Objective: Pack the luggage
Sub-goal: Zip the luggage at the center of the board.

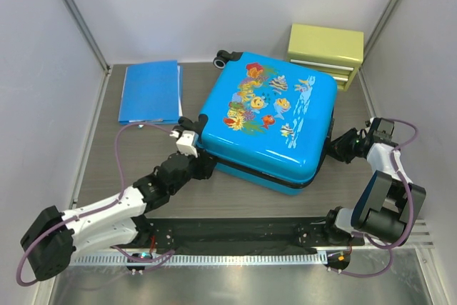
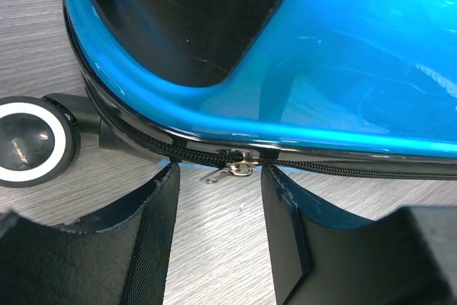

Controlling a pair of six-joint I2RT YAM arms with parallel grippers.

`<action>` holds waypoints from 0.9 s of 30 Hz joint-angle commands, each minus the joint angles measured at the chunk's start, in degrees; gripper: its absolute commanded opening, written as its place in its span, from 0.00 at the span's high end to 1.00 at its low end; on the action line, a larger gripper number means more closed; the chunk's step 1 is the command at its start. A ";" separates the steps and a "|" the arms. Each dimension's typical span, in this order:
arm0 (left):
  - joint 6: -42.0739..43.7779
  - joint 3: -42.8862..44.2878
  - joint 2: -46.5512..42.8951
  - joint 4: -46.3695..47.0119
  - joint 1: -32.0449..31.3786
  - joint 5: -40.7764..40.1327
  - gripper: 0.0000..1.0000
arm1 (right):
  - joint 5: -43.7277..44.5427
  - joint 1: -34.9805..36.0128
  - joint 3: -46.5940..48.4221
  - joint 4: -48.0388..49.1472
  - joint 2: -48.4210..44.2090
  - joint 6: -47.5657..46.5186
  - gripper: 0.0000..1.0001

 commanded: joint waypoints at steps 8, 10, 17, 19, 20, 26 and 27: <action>1.07 2.04 4.56 5.38 0.06 -9.27 0.56 | 5.88 0.80 -0.02 -6.48 0.34 -0.25 0.99; 1.33 2.03 3.41 5.03 0.06 -11.12 0.62 | 5.88 0.80 -0.02 -6.75 0.08 -0.34 0.99; 2.39 2.12 1.13 5.73 0.06 -12.71 0.92 | 6.15 0.88 -0.72 -6.84 -0.19 -0.78 0.99; 2.39 2.12 0.60 5.99 0.06 -12.36 0.97 | 6.06 0.88 -0.72 -6.84 -0.18 -0.87 0.99; 2.48 2.12 0.42 5.90 0.06 -12.27 1.00 | 6.15 0.80 -0.72 -6.92 -0.19 -0.95 0.99; 1.77 1.25 -4.48 2.83 0.06 -17.25 1.00 | 6.59 0.80 -0.98 -6.92 -0.19 -1.22 0.99; 1.95 0.81 -5.19 2.74 0.06 -18.06 1.00 | 6.85 0.80 -0.98 -6.92 -0.19 -1.22 0.99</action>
